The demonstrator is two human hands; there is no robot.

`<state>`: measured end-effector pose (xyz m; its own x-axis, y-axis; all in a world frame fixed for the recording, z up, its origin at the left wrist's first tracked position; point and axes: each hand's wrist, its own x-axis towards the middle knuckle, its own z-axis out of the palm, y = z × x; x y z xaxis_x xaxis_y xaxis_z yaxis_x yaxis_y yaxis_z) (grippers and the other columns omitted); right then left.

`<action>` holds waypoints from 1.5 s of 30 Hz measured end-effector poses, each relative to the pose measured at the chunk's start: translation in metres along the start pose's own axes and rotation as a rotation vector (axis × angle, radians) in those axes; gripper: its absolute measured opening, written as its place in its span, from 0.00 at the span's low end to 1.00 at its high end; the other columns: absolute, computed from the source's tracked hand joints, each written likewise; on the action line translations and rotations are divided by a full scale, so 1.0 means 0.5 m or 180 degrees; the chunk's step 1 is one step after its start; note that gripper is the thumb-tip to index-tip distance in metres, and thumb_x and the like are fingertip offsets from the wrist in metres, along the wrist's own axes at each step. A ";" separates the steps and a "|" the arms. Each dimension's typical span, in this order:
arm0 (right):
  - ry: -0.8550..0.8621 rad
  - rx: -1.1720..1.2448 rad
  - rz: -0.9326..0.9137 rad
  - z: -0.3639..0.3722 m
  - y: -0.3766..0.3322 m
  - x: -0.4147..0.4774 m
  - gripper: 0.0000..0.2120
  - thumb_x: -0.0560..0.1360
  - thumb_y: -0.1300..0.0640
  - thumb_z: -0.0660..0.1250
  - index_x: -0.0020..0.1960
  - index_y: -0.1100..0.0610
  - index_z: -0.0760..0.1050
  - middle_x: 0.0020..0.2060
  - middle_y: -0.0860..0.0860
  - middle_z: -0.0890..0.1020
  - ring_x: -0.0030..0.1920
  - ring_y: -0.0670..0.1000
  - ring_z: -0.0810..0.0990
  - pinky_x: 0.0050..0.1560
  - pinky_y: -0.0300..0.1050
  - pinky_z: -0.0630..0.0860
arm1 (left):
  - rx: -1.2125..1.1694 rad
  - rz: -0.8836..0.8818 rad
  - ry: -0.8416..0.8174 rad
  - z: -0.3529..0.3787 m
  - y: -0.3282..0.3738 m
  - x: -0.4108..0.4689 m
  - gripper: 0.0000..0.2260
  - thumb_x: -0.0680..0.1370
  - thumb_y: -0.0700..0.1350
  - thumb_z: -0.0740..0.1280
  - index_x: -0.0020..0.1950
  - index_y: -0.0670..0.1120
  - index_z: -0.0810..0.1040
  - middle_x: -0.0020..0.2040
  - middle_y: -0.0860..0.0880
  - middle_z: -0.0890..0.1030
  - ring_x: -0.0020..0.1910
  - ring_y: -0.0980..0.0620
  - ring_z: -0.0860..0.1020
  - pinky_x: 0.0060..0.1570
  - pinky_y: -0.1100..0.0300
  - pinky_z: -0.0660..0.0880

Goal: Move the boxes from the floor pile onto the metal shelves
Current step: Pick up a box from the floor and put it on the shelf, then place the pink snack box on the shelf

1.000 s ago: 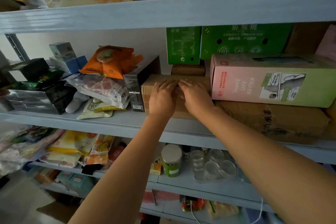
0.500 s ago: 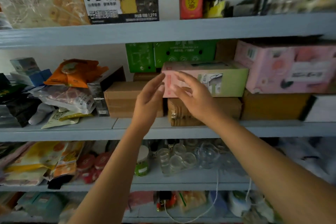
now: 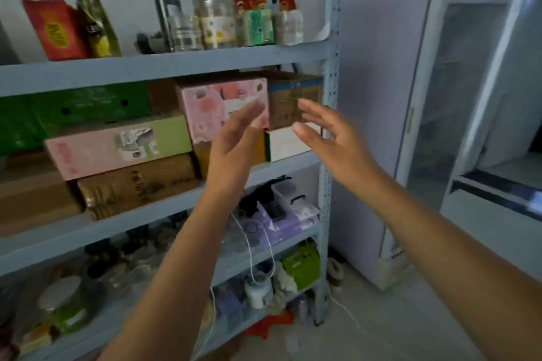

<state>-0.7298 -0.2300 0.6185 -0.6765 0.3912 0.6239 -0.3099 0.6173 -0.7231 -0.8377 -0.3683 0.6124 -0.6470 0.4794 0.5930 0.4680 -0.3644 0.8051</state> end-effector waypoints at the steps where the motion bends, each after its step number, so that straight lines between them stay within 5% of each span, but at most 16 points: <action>1: 0.0069 -0.0016 0.0075 -0.046 0.006 -0.031 0.22 0.79 0.50 0.67 0.72 0.48 0.69 0.67 0.42 0.74 0.67 0.39 0.72 0.54 0.22 0.68 | -0.0013 -0.0019 -0.0119 0.051 0.000 -0.015 0.14 0.83 0.46 0.63 0.68 0.50 0.76 0.66 0.56 0.79 0.66 0.57 0.76 0.68 0.51 0.72; 5: 0.0338 -0.0183 0.0340 -0.225 0.036 -0.159 0.23 0.78 0.48 0.67 0.71 0.46 0.69 0.69 0.44 0.74 0.65 0.34 0.72 0.56 0.23 0.69 | -0.0227 -0.0104 -0.0592 0.244 -0.009 -0.094 0.14 0.83 0.44 0.62 0.69 0.49 0.75 0.67 0.55 0.77 0.67 0.57 0.75 0.69 0.54 0.71; 10: 0.0721 -0.0383 0.0759 -0.415 0.064 -0.312 0.24 0.79 0.47 0.65 0.73 0.46 0.68 0.70 0.41 0.72 0.66 0.34 0.71 0.60 0.24 0.69 | -0.0204 -0.0053 -0.1370 0.470 -0.024 -0.210 0.19 0.83 0.43 0.61 0.74 0.46 0.69 0.70 0.54 0.74 0.68 0.60 0.73 0.61 0.70 0.71; 17: 0.1481 -0.0731 0.1205 -0.617 0.096 -0.472 0.23 0.78 0.43 0.62 0.72 0.44 0.68 0.69 0.41 0.73 0.68 0.38 0.70 0.65 0.32 0.66 | -0.0587 -0.0278 -0.1918 0.721 -0.037 -0.287 0.18 0.82 0.47 0.61 0.73 0.48 0.71 0.71 0.56 0.74 0.70 0.56 0.72 0.71 0.48 0.69; 23: 0.1778 -0.1063 0.1755 -0.731 0.138 -0.591 0.24 0.78 0.42 0.62 0.73 0.45 0.68 0.70 0.40 0.72 0.68 0.37 0.70 0.54 0.20 0.67 | -0.0843 -0.0450 -0.2447 0.889 -0.087 -0.358 0.17 0.84 0.45 0.60 0.73 0.49 0.71 0.70 0.55 0.74 0.67 0.58 0.75 0.67 0.58 0.72; 26: 0.1936 -0.1211 0.2004 -0.772 0.159 -0.646 0.27 0.74 0.37 0.60 0.72 0.43 0.69 0.69 0.40 0.73 0.67 0.38 0.71 0.63 0.31 0.70 | -0.0932 -0.0588 -0.2779 0.951 -0.127 -0.387 0.17 0.83 0.48 0.60 0.73 0.51 0.71 0.70 0.57 0.74 0.67 0.59 0.74 0.64 0.64 0.71; 31: 0.2121 -0.1246 0.2391 -0.808 0.216 -0.737 0.26 0.75 0.37 0.59 0.71 0.44 0.69 0.68 0.41 0.75 0.67 0.40 0.73 0.66 0.42 0.72 | -0.1007 -0.0866 -0.3077 1.029 -0.212 -0.448 0.17 0.82 0.51 0.61 0.72 0.52 0.72 0.70 0.57 0.74 0.68 0.56 0.74 0.68 0.53 0.72; 37: 0.2174 -0.1105 0.2946 -0.844 0.305 -0.840 0.20 0.78 0.40 0.60 0.69 0.38 0.68 0.67 0.38 0.74 0.65 0.35 0.72 0.60 0.31 0.72 | -0.0873 -0.1413 -0.3428 1.108 -0.295 -0.524 0.19 0.81 0.53 0.61 0.72 0.53 0.72 0.69 0.59 0.75 0.68 0.57 0.74 0.70 0.49 0.70; 45: 0.1934 -0.0672 0.3234 -1.006 0.520 -0.896 0.19 0.79 0.43 0.61 0.70 0.42 0.70 0.65 0.39 0.75 0.64 0.33 0.72 0.56 0.25 0.71 | -0.0566 -0.2206 -0.3149 1.281 -0.430 -0.568 0.16 0.82 0.51 0.62 0.69 0.54 0.74 0.66 0.60 0.77 0.65 0.58 0.76 0.67 0.53 0.71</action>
<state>-0.1712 0.0988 0.2999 -0.1053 0.9867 -0.1242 0.3365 -0.0822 -0.9381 -0.3693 0.0852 0.2782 0.0470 0.9881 -0.1462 0.0668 0.1430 0.9875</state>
